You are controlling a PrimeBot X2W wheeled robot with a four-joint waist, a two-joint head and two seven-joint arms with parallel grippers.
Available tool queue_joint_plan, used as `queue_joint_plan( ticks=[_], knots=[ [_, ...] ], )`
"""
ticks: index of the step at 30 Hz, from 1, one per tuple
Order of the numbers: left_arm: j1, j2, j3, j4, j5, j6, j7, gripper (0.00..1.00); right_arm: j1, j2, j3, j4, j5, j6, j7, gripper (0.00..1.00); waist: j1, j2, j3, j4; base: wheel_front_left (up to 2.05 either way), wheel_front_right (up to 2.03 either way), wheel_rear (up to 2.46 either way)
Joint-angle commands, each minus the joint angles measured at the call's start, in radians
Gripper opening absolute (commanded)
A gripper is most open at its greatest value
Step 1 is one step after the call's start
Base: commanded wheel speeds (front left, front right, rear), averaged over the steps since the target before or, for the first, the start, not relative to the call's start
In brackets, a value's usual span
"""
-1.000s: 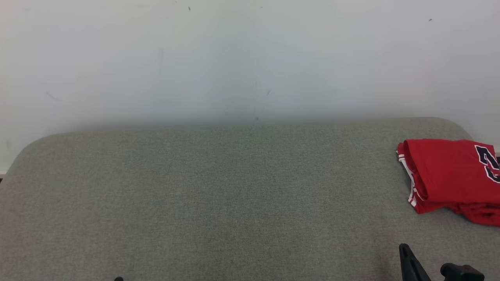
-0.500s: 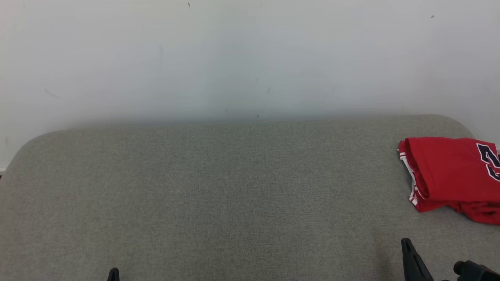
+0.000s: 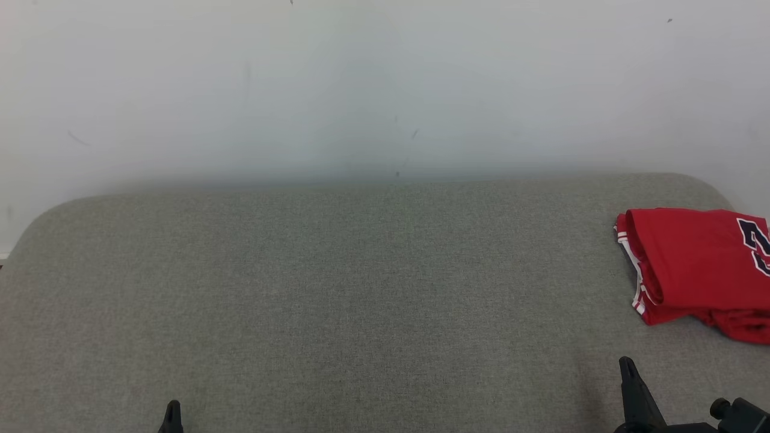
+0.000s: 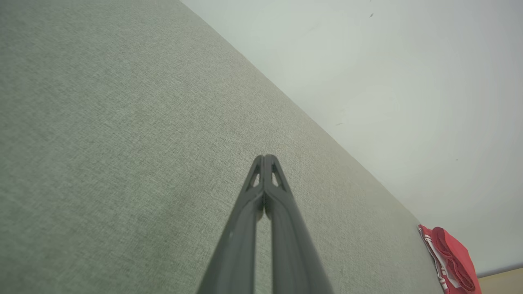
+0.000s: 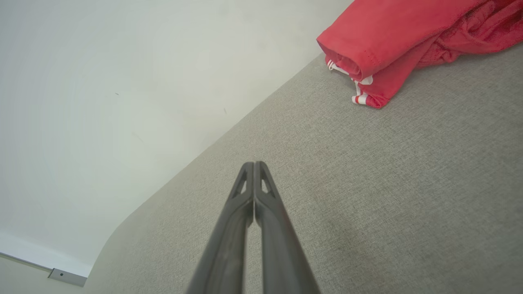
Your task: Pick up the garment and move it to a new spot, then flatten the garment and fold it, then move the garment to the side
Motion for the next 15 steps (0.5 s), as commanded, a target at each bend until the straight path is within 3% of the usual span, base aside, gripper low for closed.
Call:
queue_joint_plan(
  ticks=[1, 15],
  knots=[
    [-0.03, 0.002, 0.006, -0.015, -0.03, -0.001, 0.008, 0.0, -0.027, -0.001, 0.001, -0.016, 0.037, -0.001, 0.002, 0.0, -0.0001, -0.0001, 0.001, 0.0, 0.0, 0.0, 0.0],
    [-0.061, -0.004, 0.017, -0.018, -0.197, -0.001, 0.062, 0.0, -0.046, -0.001, 0.002, -0.014, 0.225, -0.001, 0.018, 0.0, -0.0002, -0.0001, 0.011, 0.002, 0.0, 0.0, 0.0]
  ],
)
